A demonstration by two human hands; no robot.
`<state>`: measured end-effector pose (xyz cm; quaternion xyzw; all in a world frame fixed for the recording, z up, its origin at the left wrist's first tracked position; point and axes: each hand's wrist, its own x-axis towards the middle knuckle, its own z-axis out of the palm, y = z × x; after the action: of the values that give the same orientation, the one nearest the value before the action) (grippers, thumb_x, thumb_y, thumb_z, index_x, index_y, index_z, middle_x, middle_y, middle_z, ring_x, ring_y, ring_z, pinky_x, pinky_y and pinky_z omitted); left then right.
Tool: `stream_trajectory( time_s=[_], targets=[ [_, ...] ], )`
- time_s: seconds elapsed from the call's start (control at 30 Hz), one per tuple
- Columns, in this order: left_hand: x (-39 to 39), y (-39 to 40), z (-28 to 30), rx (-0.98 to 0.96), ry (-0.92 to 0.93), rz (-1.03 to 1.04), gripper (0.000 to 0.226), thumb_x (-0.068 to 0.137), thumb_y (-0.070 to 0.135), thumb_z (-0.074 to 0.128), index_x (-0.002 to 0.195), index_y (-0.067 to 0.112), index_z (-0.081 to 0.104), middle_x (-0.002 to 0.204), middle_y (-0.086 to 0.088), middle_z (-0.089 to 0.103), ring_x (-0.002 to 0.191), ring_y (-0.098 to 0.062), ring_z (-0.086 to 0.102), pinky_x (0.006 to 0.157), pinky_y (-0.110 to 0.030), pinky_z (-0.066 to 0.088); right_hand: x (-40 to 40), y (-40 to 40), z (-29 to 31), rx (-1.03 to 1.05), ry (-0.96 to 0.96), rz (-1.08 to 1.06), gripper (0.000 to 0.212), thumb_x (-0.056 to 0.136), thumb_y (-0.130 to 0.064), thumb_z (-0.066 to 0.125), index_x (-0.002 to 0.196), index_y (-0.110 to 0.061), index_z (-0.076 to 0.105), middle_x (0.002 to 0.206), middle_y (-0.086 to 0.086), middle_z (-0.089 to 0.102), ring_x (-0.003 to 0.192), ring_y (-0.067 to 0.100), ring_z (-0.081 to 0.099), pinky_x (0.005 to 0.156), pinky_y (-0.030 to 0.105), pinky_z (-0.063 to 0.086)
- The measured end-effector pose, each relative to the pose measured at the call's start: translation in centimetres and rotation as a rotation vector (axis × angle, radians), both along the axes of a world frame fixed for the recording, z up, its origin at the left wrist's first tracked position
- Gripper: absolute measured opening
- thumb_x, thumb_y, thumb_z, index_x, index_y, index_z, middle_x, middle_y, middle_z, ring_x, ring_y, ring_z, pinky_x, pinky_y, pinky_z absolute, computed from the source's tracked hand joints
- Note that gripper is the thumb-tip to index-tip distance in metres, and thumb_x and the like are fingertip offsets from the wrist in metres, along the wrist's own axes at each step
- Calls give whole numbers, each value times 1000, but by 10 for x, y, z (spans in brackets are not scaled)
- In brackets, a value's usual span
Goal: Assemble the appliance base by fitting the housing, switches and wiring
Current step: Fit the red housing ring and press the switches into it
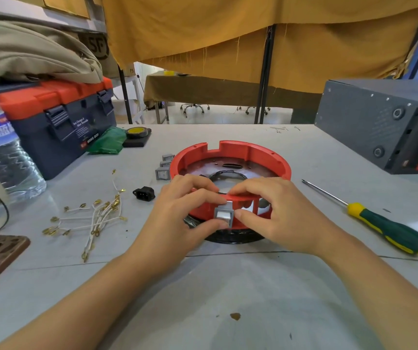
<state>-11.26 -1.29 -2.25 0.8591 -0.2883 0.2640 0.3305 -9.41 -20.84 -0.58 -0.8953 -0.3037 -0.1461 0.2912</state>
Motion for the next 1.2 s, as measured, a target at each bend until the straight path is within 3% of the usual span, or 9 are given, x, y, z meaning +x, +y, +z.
stream_trajectory(
  time_s=[0.33, 0.47, 0.6, 0.8, 1.03, 1.2],
  targets=[
    [5, -2, -3, -7, 37, -2, 26, 74, 26, 76, 98, 20, 67, 107, 11, 62, 106, -7, 54, 96, -39, 41, 1, 0, -1, 30, 20, 22, 25, 84, -31, 67, 109, -28, 68, 93, -27, 61, 96, -5, 53, 77, 1, 38],
    [6, 1, -4, -14, 98, 41, 38, 74, 41, 74, 108, 30, 58, 105, 20, 58, 103, -3, 52, 94, -26, 40, 1, 1, -1, 50, -1, 7, 23, 85, -31, 66, 107, -24, 69, 88, -29, 58, 94, -5, 54, 76, 2, 40],
    [11, 9, -1, 23, 128, 25, 40, 76, 60, 58, 111, 40, 57, 108, 24, 57, 110, -1, 49, 98, -30, 40, 1, 2, -2, 60, 12, -1, 22, 85, -31, 65, 105, -25, 69, 86, -32, 56, 95, -9, 52, 75, -1, 39],
    [16, 13, 0, -58, 170, -12, 28, 81, 40, 60, 107, 33, 68, 105, 20, 62, 105, -5, 54, 93, -40, 45, 1, 3, -2, 76, 34, -3, 22, 85, -31, 64, 105, -25, 69, 87, -28, 58, 95, -7, 52, 76, 2, 41],
    [16, 12, -1, -124, 199, -37, 23, 81, 44, 60, 102, 37, 67, 103, 20, 62, 104, -7, 55, 92, -43, 46, 0, 4, -2, 165, 87, -21, 17, 83, -25, 67, 100, -22, 64, 92, -20, 63, 97, -7, 55, 76, 6, 46],
    [16, 9, -1, -167, 210, -28, 14, 82, 43, 62, 96, 43, 64, 100, 22, 62, 103, -1, 53, 93, -36, 46, -2, 5, -2, 182, 102, -15, 8, 84, -18, 67, 90, -16, 64, 83, -16, 64, 90, 2, 57, 72, 15, 49]
  ],
)
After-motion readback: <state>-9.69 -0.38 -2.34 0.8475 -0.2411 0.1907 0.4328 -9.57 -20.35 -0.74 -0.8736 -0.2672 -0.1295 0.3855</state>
